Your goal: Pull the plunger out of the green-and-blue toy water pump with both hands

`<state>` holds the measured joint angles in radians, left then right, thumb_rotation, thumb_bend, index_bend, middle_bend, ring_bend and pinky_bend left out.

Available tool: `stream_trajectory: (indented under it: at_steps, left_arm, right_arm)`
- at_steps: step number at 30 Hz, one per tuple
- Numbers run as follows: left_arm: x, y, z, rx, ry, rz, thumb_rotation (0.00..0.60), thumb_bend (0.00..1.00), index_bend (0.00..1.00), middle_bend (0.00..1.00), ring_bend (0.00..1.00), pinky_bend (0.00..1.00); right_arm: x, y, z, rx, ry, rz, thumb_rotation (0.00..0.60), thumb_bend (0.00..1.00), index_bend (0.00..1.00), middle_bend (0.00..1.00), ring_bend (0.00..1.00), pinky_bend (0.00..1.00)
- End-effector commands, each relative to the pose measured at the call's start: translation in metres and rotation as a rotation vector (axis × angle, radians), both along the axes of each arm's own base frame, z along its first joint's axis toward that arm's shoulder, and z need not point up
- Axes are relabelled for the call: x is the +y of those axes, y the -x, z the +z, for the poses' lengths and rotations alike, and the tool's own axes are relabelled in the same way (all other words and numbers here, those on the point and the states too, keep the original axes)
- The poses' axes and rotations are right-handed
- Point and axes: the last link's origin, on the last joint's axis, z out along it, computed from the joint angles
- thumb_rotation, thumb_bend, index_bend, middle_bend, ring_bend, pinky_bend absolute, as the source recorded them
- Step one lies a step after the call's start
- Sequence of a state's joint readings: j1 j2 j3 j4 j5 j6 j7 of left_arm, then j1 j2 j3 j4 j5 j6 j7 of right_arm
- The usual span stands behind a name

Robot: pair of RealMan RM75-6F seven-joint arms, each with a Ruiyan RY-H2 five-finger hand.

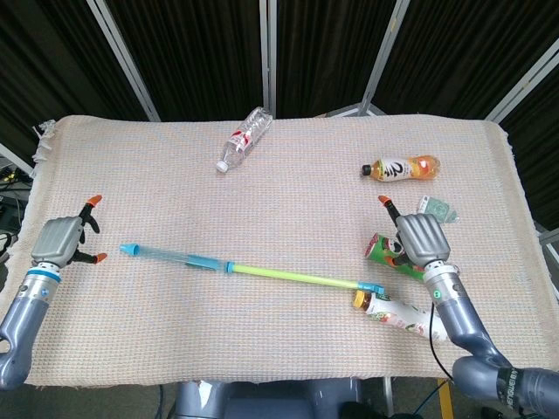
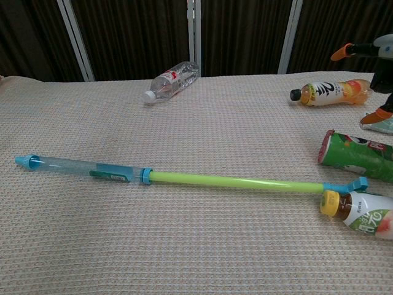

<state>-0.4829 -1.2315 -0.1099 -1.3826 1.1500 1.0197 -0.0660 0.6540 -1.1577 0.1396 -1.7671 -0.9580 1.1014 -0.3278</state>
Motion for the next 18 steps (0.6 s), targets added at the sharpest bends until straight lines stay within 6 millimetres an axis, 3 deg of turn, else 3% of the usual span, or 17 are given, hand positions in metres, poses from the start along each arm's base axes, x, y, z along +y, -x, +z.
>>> stream_trajectory:
  at_steps: [1,3,5,8,11,18]
  left_arm:
    - [-0.035,-0.006,0.029,-0.065,-0.094,-0.086,0.600,0.03,0.00,0.04,0.08,0.15]
    - [-0.049,-0.007,0.035,-0.072,-0.110,-0.110,0.600,0.00,0.00,0.00,0.00,0.02]
    - [-0.062,-0.008,0.039,-0.077,-0.125,-0.124,0.600,0.00,0.00,0.00,0.00,0.00]
    - [-0.090,-0.009,0.044,-0.069,-0.145,-0.143,0.600,0.00,0.00,0.00,0.00,0.00]
    - [-0.107,-0.010,0.046,-0.051,-0.169,-0.146,0.600,0.00,0.00,0.00,0.00,0.00]
    - [-0.128,-0.009,0.041,-0.041,-0.179,-0.145,0.600,0.00,0.00,0.00,0.00,0.00]
  right_arm:
    - [0.026,0.023,0.035,-0.046,0.088,0.037,0.600,0.00,0.03,0.79,0.85,0.95]
    - [0.038,0.035,0.047,-0.061,0.119,0.062,0.600,0.00,0.03,0.63,0.70,0.76]
    - [0.050,0.047,0.058,-0.062,0.153,0.079,0.600,0.00,0.03,0.38,0.42,0.40]
    - [0.073,0.070,0.075,-0.047,0.205,0.131,0.600,0.00,0.01,0.10,0.09,0.05]
    - [0.092,0.089,0.085,-0.012,0.242,0.162,0.600,0.00,0.00,0.00,0.00,0.00]
    - [0.117,0.111,0.095,0.050,0.288,0.168,0.600,0.00,0.00,0.00,0.00,0.00]
